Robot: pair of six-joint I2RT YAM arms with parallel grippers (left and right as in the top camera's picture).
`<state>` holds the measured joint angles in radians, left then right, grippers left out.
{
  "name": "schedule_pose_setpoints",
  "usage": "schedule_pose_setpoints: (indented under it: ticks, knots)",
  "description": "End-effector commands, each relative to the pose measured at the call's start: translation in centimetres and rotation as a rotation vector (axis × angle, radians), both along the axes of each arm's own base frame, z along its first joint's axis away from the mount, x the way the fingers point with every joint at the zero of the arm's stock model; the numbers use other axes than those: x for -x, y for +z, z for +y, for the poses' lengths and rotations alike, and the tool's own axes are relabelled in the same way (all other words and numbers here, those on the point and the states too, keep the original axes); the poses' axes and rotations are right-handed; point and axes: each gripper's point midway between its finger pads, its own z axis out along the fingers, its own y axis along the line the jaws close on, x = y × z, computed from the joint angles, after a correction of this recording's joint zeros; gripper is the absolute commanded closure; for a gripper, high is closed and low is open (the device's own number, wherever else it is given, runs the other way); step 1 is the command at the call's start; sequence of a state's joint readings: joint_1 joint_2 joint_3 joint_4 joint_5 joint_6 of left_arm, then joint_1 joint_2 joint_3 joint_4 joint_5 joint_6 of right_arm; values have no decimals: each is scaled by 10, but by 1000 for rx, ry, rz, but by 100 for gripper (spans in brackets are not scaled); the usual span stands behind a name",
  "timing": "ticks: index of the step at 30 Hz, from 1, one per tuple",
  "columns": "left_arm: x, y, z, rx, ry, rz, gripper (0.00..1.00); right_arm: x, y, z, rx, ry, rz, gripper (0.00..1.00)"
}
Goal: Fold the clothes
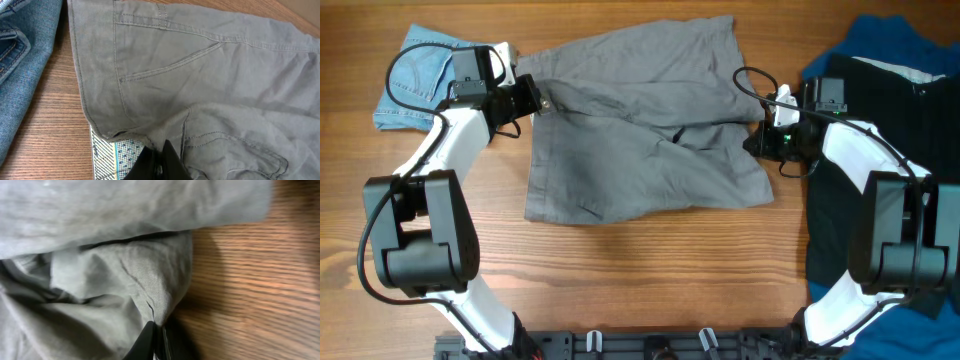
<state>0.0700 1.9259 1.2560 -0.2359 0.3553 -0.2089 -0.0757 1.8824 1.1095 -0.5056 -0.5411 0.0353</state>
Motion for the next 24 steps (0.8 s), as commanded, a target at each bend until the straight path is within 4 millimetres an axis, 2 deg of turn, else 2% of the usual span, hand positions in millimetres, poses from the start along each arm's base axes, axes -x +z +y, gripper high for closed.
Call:
schedule_pose_setpoints:
  ticks: [1, 3, 5, 8, 13, 16, 22, 23, 24]
  knots:
    - [-7, 20, 3, -8, 20, -43, 96, 7, 41, 31, -211, 71, -30, 96]
    - [-7, 20, 3, -8, 20, -43, 96, 14, 74, 42, -322, 61, 4, 96]
    - [-7, 20, 3, -8, 20, -43, 96, 20, 91, 37, -311, -26, 64, 96]
    - [-7, 20, 10, -5, 37, -43, 96, 23, 88, 7, -181, -297, 173, 96]
    - [-11, 28, 21, 58, 58, -69, 96, 9, 71, -24, -52, -498, 180, 96]
    - [-15, 32, 23, 65, 71, -86, 96, 0, 59, -35, -31, -607, 203, 96]
    - [-18, 35, 24, 74, 81, -102, 96, -15, 37, -40, -44, -689, 223, 93]
    - [-18, 35, 24, 78, 86, -100, 96, -21, 39, -39, -36, -635, 179, 86]
    - [-18, 35, 24, 80, 86, -100, 96, -26, 41, -37, -1, -501, 95, 78]
